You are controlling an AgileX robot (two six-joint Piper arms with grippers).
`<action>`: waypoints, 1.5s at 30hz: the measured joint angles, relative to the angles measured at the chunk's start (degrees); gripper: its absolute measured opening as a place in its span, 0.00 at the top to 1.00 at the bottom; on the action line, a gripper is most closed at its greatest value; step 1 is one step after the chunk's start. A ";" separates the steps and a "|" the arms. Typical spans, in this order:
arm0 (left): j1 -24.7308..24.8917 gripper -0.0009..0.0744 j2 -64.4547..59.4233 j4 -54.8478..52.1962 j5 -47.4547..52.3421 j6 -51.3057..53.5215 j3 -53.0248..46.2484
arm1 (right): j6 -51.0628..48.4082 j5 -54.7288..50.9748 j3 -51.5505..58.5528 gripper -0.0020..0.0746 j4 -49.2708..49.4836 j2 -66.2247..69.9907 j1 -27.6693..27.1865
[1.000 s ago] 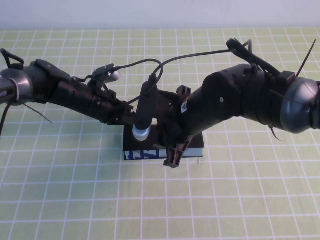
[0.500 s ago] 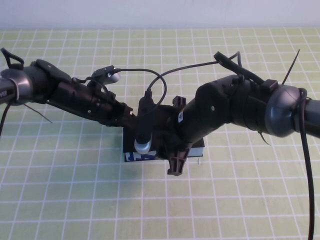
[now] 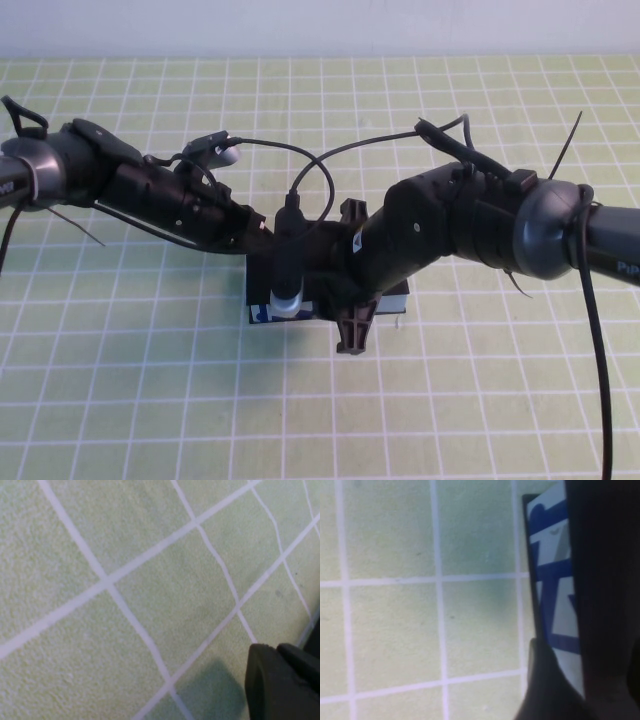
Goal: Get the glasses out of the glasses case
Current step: Pick up the glasses from the glasses case
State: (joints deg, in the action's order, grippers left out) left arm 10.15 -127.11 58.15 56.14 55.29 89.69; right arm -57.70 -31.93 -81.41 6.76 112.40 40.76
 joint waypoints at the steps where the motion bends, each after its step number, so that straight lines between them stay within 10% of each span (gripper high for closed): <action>1: 0.00 0.99 0.00 0.00 0.00 0.00 0.00 | -0.10 0.28 0.00 0.57 -0.20 0.00 0.00; 21: -0.09 0.99 0.00 0.00 0.11 -0.22 0.27 | -0.32 2.16 -0.33 0.89 -2.91 1.12 0.10; 38: -3.18 0.99 8.23 -0.68 2.38 1.02 0.75 | 4.24 3.54 -0.21 0.97 -4.40 -1.99 0.28; 45: -4.67 0.99 24.93 6.02 2.10 20.40 -14.87 | 6.48 4.39 -0.21 0.97 -4.94 -2.04 0.28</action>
State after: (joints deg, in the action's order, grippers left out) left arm 5.48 -102.18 64.17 58.24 75.70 74.82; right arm -51.22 -27.54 -81.62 1.82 110.36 41.03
